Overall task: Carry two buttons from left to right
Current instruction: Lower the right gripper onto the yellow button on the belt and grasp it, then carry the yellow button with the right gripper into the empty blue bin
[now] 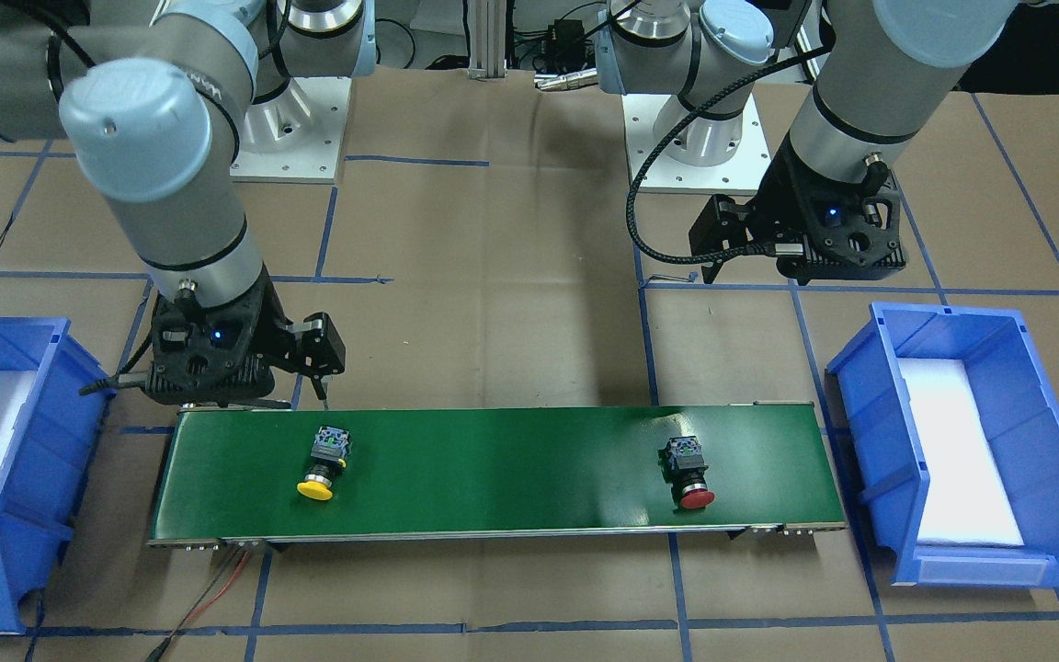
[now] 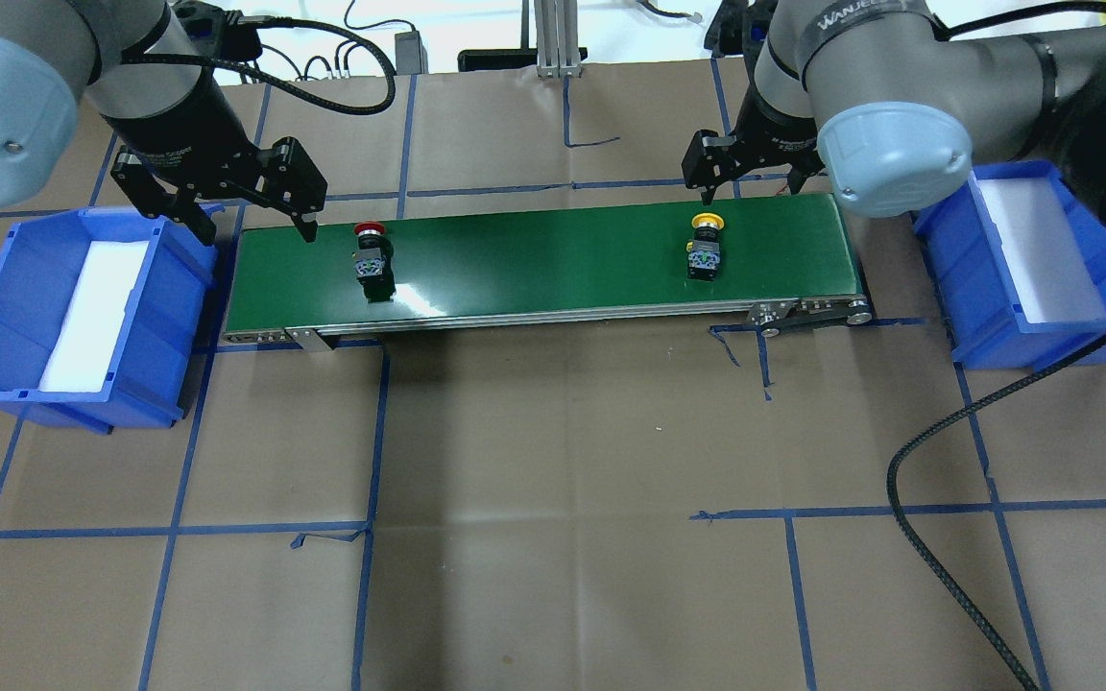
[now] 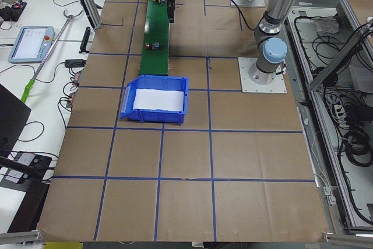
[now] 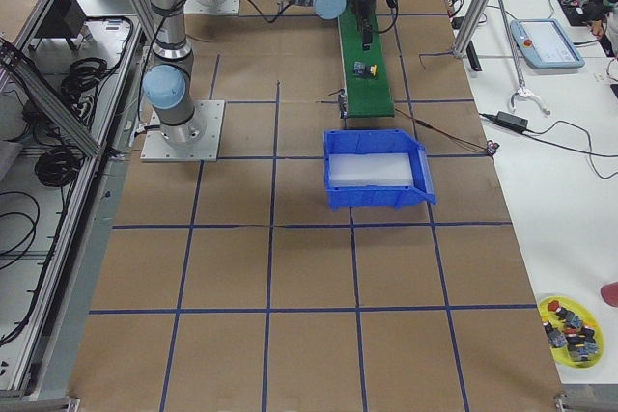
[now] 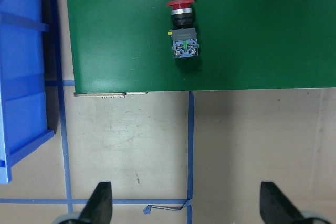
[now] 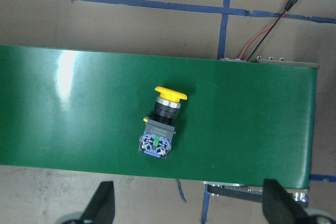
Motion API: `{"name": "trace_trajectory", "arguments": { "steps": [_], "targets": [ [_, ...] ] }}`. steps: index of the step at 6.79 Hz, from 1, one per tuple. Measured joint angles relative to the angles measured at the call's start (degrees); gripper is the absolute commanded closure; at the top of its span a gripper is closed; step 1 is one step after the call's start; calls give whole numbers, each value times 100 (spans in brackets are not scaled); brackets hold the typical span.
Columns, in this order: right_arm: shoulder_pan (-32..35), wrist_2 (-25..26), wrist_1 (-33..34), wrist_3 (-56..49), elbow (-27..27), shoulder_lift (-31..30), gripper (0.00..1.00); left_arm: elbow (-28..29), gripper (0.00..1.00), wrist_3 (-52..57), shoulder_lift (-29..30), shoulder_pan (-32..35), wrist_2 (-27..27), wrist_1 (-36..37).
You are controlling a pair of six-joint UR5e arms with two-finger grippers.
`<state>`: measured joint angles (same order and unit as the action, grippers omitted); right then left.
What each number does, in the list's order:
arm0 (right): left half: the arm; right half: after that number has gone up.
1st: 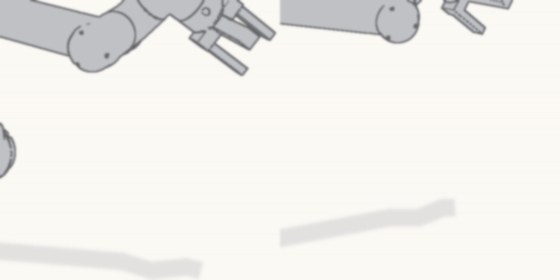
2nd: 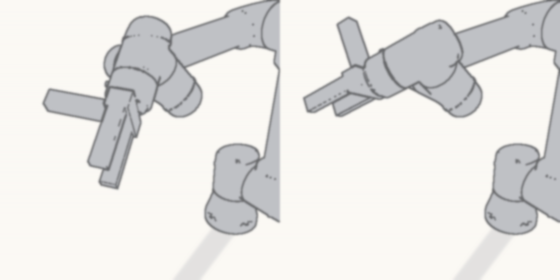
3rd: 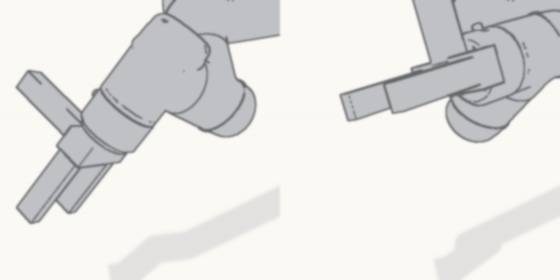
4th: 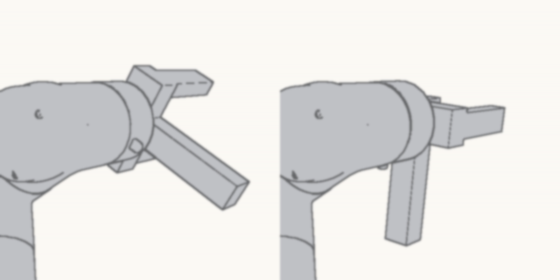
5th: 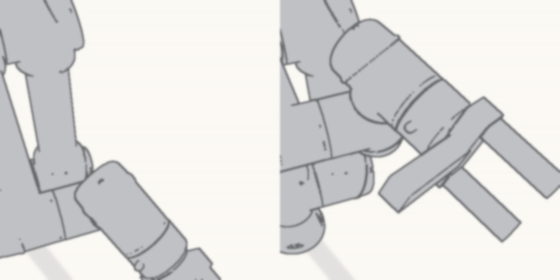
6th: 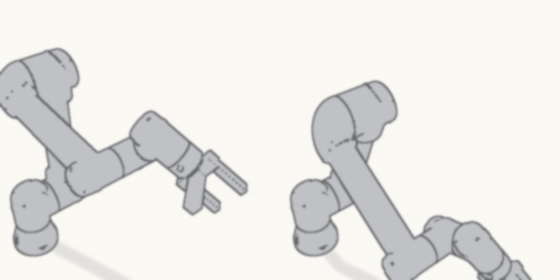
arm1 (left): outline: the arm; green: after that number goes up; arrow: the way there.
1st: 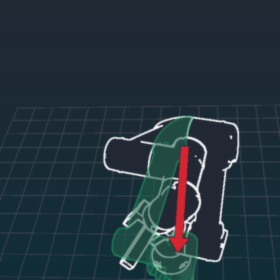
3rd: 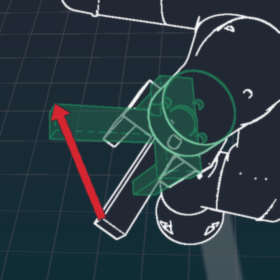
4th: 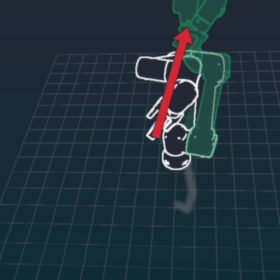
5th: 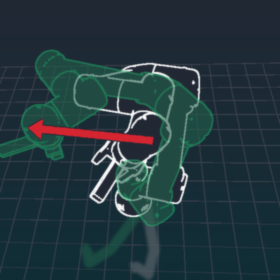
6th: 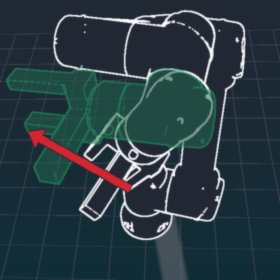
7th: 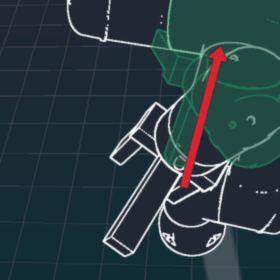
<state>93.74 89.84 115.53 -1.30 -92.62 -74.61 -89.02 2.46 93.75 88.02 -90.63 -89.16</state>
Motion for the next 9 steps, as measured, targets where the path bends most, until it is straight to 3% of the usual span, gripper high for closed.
{"name": "trace_trajectory", "arguments": {
  "steps": [4,7,8,9],
  "targets": [
    [-100,-57,75,49,31,896,2,-23,0,15,-14,13,4,30],
    [-89,-8,23,195,29,1085,89,-27,0,18,-19,14,43,55],
    [-98,21,14,165,27,1089,97,-26,0,18,-17,14,45,64],
    [-115,37,15,153,37,1064,97,-24,0,18,-17,14,45,70]
  ]
}}
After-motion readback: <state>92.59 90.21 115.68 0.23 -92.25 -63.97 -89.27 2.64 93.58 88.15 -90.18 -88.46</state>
